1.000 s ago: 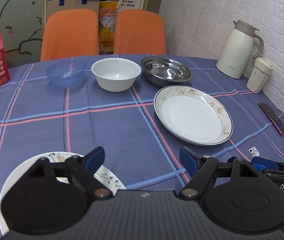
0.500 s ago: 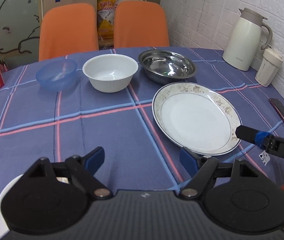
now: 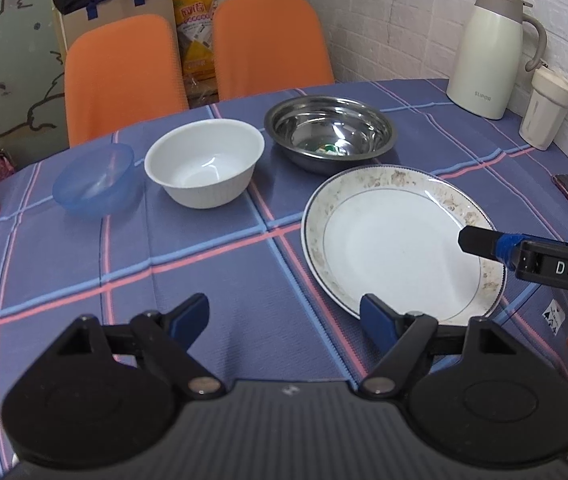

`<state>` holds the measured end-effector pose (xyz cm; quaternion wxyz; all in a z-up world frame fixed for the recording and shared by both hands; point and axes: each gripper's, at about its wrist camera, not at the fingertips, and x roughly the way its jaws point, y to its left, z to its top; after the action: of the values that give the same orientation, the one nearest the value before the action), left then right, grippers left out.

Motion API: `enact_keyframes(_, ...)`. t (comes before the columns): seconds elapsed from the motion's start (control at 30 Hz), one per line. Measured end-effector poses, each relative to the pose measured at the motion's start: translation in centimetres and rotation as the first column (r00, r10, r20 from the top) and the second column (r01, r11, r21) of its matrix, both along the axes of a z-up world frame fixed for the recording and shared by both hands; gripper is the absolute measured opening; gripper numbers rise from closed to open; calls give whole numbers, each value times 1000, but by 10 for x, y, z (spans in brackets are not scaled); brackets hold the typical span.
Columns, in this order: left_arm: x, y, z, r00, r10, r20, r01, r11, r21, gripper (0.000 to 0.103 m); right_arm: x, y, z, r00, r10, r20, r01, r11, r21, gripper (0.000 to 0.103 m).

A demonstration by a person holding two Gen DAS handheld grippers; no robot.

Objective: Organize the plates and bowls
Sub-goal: 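Move the left gripper to the rim of the white rimmed deep plate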

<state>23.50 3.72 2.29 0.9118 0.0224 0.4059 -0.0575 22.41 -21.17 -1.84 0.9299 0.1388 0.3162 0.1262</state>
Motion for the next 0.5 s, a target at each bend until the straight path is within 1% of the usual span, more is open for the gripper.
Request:
enact_keyframes(0.17,5,-2,-3,1000,2,-8,-2,1000,12,79,5,2,-2,1000,14,-4,-14,1000,-9,89)
enact_keyframes(0.27,11,-4,-5,1000,-1,-24,1,1000,6,79,9,3,-6,1000,18,-16,-18,1000,-10,89)
enact_keyframes(0.4,34,-8,-8,998,-22,-61,19,998,-53,79,14,5,-9,999,25,-27,-25,1000,-8,89)
enact_keyframes(0.5,55,-10,-15,996,-3,-85,-6,994,-105,79,16,6,-10,999,30,-29,-31,999,-15,89)
